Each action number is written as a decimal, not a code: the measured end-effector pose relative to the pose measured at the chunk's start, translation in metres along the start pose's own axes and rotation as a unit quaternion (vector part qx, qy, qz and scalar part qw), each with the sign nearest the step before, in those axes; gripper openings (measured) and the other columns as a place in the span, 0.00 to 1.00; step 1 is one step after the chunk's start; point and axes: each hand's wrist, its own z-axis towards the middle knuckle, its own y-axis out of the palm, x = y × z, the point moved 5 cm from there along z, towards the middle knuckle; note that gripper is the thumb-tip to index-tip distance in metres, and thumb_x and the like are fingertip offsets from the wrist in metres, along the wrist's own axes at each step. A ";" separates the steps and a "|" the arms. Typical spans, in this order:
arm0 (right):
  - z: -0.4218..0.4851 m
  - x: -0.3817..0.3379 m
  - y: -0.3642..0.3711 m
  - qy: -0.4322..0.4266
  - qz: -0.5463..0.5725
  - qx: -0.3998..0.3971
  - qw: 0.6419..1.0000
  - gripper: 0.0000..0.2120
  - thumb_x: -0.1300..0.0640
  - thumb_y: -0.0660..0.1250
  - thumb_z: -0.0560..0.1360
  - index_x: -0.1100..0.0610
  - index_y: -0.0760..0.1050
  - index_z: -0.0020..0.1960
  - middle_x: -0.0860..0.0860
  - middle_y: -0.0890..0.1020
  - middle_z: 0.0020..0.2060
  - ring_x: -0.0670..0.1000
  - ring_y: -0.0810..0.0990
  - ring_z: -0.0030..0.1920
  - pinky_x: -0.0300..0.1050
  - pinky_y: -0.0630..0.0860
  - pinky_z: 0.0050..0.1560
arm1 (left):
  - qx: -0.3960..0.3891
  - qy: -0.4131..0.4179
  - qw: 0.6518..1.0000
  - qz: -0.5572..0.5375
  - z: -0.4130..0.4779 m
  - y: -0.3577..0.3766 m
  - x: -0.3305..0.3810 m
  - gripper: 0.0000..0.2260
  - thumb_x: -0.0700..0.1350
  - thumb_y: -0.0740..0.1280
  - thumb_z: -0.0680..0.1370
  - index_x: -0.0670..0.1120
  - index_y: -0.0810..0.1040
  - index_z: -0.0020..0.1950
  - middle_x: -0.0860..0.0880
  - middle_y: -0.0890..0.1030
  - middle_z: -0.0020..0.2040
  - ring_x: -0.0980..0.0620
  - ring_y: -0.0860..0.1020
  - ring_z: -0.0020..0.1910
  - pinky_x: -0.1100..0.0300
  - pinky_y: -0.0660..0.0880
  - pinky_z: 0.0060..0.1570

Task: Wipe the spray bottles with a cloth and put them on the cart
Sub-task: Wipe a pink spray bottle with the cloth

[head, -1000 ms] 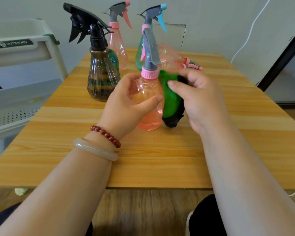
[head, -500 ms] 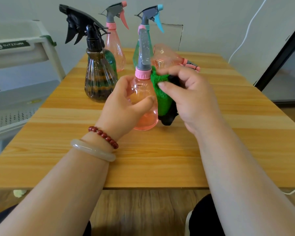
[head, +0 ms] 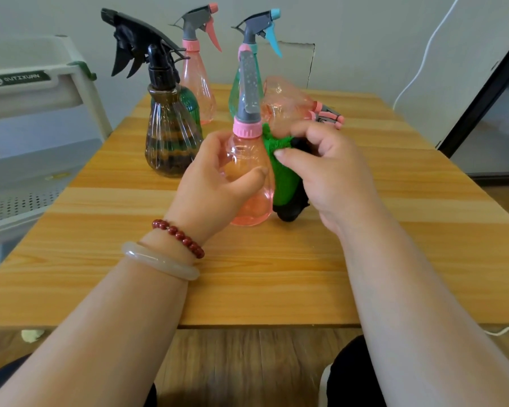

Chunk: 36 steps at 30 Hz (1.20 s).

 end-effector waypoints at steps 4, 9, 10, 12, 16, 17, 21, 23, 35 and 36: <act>-0.003 0.022 -0.006 0.112 -0.160 -0.045 0.980 0.12 0.64 0.69 0.73 0.47 0.79 0.40 0.44 0.82 0.38 0.47 0.80 0.41 0.42 0.77 0.42 | -0.016 -0.009 1.000 -0.015 0.000 0.002 -0.003 0.23 0.54 0.74 0.73 0.53 0.71 0.64 0.57 0.80 0.55 0.60 0.79 0.54 0.59 0.76 0.55; 0.001 0.022 -0.014 0.115 -0.036 0.057 0.991 0.05 0.58 0.74 0.71 0.49 0.81 0.44 0.46 0.85 0.41 0.48 0.84 0.43 0.48 0.81 0.48 | -0.006 -0.029 0.998 0.057 0.000 0.004 -0.001 0.42 0.68 0.73 0.61 0.55 0.66 0.71 0.55 0.72 0.64 0.66 0.72 0.56 0.71 0.70 0.56; 0.000 0.019 -0.014 0.100 -0.002 0.082 0.992 0.03 0.57 0.75 0.71 0.50 0.81 0.42 0.46 0.86 0.39 0.46 0.84 0.41 0.47 0.81 0.46 | 0.009 -0.037 0.998 0.043 0.000 0.002 -0.002 0.41 0.65 0.74 0.62 0.55 0.66 0.71 0.54 0.74 0.63 0.63 0.75 0.56 0.67 0.74 0.56; -0.002 0.013 -0.014 0.059 0.014 0.113 0.992 0.03 0.56 0.73 0.74 0.51 0.82 0.41 0.46 0.85 0.37 0.46 0.83 0.40 0.50 0.80 0.47 | 0.039 -0.066 0.997 -0.012 -0.001 -0.003 -0.004 0.36 0.61 0.77 0.66 0.54 0.66 0.69 0.49 0.80 0.59 0.53 0.80 0.53 0.56 0.80 0.52; -0.008 -0.009 -0.004 -0.075 0.014 0.131 0.988 0.09 0.53 0.67 0.77 0.50 0.80 0.56 0.43 0.84 0.49 0.43 0.82 0.53 0.45 0.77 0.58 | 0.031 -0.116 0.978 -0.173 -0.003 -0.003 -0.004 0.19 0.59 0.70 0.73 0.53 0.76 0.60 0.50 0.85 0.50 0.46 0.84 0.47 0.46 0.82 0.46; -0.011 -0.015 0.004 -0.110 -0.015 0.119 0.987 0.10 0.53 0.65 0.78 0.50 0.79 0.59 0.41 0.82 0.52 0.39 0.79 0.56 0.39 0.74 0.59 | 0.024 -0.116 0.971 -0.207 -0.004 -0.001 -0.001 0.15 0.56 0.68 0.75 0.52 0.77 0.59 0.52 0.84 0.48 0.49 0.84 0.46 0.48 0.82 0.45; -0.022 -0.022 0.032 -0.174 -0.126 0.044 0.976 0.15 0.55 0.61 0.82 0.51 0.73 0.68 0.40 0.80 0.52 0.31 0.75 0.49 0.24 0.69 0.52 | 0.007 -0.081 0.974 -0.211 -0.005 -0.001 0.006 0.13 0.53 0.64 0.79 0.49 0.79 0.59 0.53 0.83 0.44 0.55 0.82 0.41 0.60 0.77 0.35; -0.015 -0.012 0.027 -0.096 -0.077 0.063 0.990 0.12 0.54 0.61 0.83 0.50 0.76 0.65 0.43 0.82 0.43 0.36 0.75 0.37 0.28 0.69 0.40 | 0.015 -0.081 0.973 -0.216 -0.006 -0.002 0.008 0.09 0.50 0.64 0.81 0.49 0.78 0.59 0.56 0.82 0.41 0.58 0.81 0.39 0.64 0.76 0.33; -0.016 -0.006 0.020 -0.063 -0.050 0.101 0.992 0.11 0.55 0.60 0.83 0.55 0.78 0.46 0.42 0.76 0.30 0.40 0.71 0.29 0.29 0.65 0.30 | 0.044 -0.074 0.978 -0.188 -0.007 -0.002 0.013 0.07 0.50 0.63 0.81 0.51 0.79 0.55 0.54 0.82 0.42 0.56 0.81 0.40 0.61 0.76 0.37; -0.022 -0.014 0.023 -0.110 -0.067 0.100 0.987 0.09 0.56 0.61 0.83 0.56 0.80 0.53 0.44 0.82 0.37 0.37 0.75 0.35 0.27 0.69 0.38 | 0.044 -0.079 0.977 -0.195 -0.006 -0.001 0.011 0.07 0.52 0.63 0.80 0.53 0.79 0.53 0.54 0.82 0.42 0.54 0.81 0.40 0.58 0.77 0.37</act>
